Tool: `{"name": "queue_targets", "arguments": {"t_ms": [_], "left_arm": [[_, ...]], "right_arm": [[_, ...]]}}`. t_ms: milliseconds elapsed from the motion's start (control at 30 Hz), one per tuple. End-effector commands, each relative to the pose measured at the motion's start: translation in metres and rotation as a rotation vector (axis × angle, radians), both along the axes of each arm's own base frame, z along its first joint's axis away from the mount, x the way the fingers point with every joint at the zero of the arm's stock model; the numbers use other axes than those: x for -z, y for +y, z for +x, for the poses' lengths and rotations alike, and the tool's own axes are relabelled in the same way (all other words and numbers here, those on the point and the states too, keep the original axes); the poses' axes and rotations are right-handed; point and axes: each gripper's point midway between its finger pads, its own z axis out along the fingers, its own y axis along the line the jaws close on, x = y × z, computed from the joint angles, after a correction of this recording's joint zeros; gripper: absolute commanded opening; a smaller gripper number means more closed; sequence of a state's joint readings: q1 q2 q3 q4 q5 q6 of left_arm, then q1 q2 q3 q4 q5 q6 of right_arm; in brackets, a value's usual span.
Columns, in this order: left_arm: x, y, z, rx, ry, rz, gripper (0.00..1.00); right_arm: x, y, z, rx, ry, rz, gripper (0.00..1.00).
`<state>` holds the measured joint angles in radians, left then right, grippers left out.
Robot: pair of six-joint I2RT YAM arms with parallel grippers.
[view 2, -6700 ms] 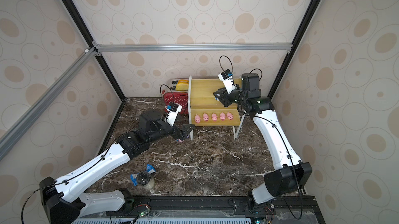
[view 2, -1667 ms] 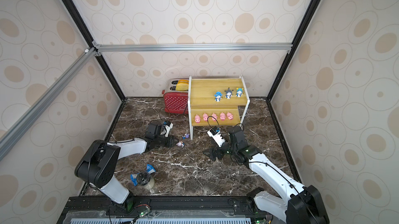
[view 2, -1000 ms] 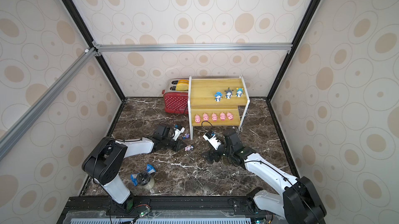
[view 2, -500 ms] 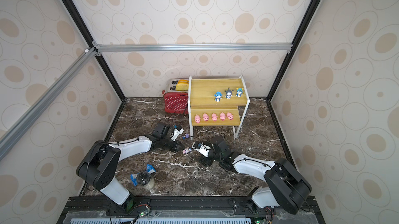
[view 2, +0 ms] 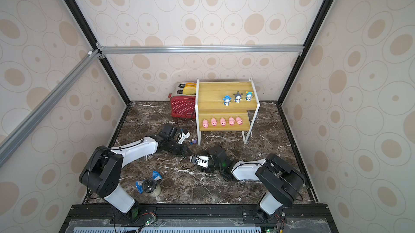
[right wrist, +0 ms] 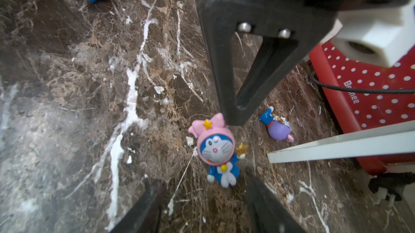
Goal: Organize plastic toys on shelves
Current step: Adjust the plastic toy at the center of the board.
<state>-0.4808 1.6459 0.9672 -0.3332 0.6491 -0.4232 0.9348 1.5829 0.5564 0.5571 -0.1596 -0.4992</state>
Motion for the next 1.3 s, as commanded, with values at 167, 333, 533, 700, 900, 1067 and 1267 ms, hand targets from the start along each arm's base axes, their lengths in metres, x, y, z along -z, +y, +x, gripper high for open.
{"name": "queue_targets", "arguments": {"t_ms": [167,333,533,700,900,1067,1267], "left_arm": [[-0.002,-0.004,-0.007,-0.012,0.088,-0.008,0.0],[0.001,-0.007,-0.009,-0.02,0.125,-0.019,0.0],[0.001,-0.006,-0.012,-0.011,0.145,-0.003,0.0],[0.004,-0.005,-0.013,-0.013,0.164,0.007,0.0],[0.007,-0.007,-0.015,-0.008,0.179,0.008,0.0],[0.006,-0.007,-0.014,-0.009,0.177,0.007,0.0],[0.007,-0.007,-0.014,-0.016,0.185,0.009,0.0]], "right_arm": [[-0.01,0.018,0.005,-0.019,-0.077,0.008,0.61],[-0.002,0.021,0.002,-0.042,-0.079,-0.016,0.6],[0.009,0.024,-0.003,-0.074,-0.079,-0.056,0.58],[0.015,0.028,-0.007,-0.103,-0.105,-0.098,0.56],[0.017,0.03,-0.007,-0.1,-0.104,-0.105,0.51],[0.02,0.028,-0.007,-0.09,-0.093,-0.114,0.44],[0.026,0.028,-0.01,-0.081,-0.049,-0.112,0.36]]}}
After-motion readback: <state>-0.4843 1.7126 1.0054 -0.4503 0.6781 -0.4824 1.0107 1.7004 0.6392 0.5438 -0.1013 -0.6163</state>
